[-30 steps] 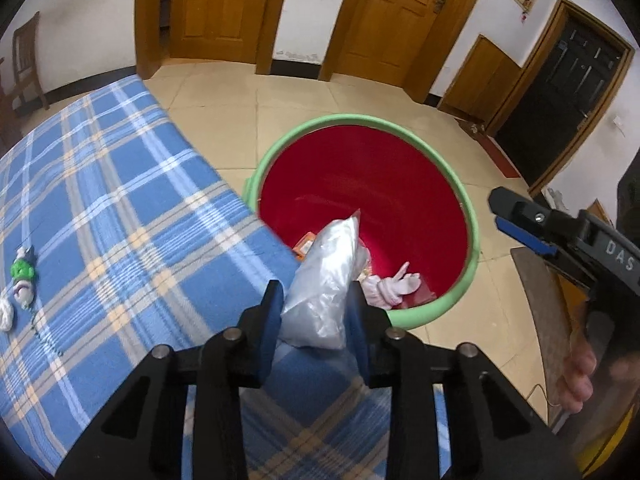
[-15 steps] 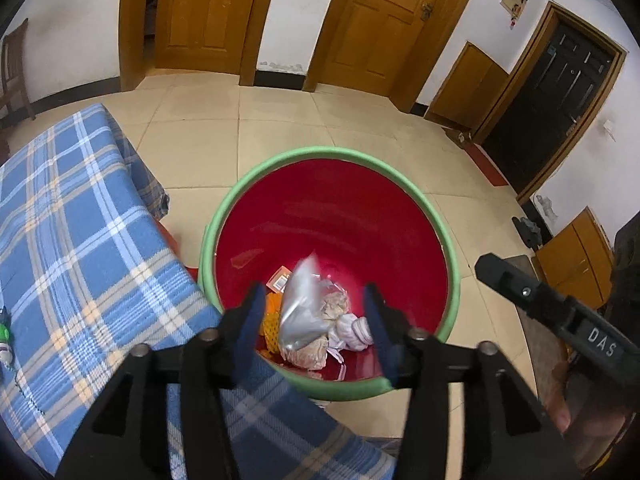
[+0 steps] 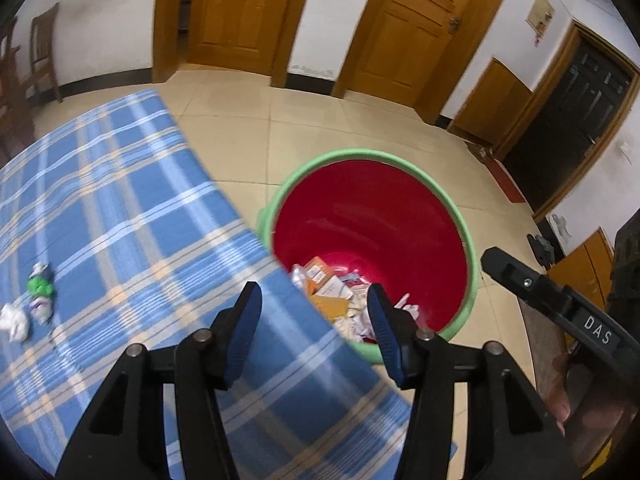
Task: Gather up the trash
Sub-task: 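Move both open tools back over the table toward the white cloth and green toy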
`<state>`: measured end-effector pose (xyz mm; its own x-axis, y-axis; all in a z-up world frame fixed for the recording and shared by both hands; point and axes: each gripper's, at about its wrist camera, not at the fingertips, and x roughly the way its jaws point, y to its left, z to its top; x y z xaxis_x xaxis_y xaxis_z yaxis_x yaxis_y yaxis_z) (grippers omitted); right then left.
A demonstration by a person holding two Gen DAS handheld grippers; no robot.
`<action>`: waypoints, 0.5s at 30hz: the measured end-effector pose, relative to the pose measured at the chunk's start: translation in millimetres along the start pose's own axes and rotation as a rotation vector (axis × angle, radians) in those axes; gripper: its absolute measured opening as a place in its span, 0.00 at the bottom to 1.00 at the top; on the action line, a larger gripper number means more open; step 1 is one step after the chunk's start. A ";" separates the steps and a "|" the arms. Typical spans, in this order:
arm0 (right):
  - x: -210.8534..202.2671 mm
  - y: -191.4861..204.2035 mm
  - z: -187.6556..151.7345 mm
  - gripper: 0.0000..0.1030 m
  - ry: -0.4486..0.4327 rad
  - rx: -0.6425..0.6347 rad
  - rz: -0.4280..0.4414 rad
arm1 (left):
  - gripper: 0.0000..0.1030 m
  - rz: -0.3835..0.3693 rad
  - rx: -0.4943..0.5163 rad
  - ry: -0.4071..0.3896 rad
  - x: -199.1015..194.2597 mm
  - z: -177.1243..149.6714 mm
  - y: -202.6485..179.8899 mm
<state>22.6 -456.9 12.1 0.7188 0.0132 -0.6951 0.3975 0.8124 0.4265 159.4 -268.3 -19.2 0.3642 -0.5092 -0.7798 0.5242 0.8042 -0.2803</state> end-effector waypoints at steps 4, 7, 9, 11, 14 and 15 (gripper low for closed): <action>3.8 15.5 -3.7 0.44 0.015 -0.028 0.015 | 0.53 0.033 -0.045 -0.016 -14.5 -6.5 20.7; 6.6 27.4 -6.5 0.44 0.027 -0.054 0.030 | 0.53 0.060 -0.082 -0.032 -25.6 -8.8 37.4; 8.8 36.9 -7.9 0.45 0.035 -0.075 0.041 | 0.53 0.076 -0.103 -0.042 -31.7 -8.9 48.5; 12.1 48.0 -9.7 0.44 0.043 -0.099 0.053 | 0.53 0.096 -0.130 -0.061 -41.4 -9.1 61.8; 14.5 64.0 -12.6 0.45 0.051 -0.139 0.069 | 0.53 0.124 -0.160 -0.082 -52.2 -10.9 79.5; 15.8 70.5 -13.7 0.45 0.054 -0.153 0.074 | 0.53 0.140 -0.174 -0.090 -57.1 -12.7 88.0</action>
<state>54.1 -391.4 23.2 0.7096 0.1041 -0.6968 0.2506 0.8871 0.3877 175.0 -164.6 -6.5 0.4952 -0.4082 -0.7669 0.3259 0.9056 -0.2715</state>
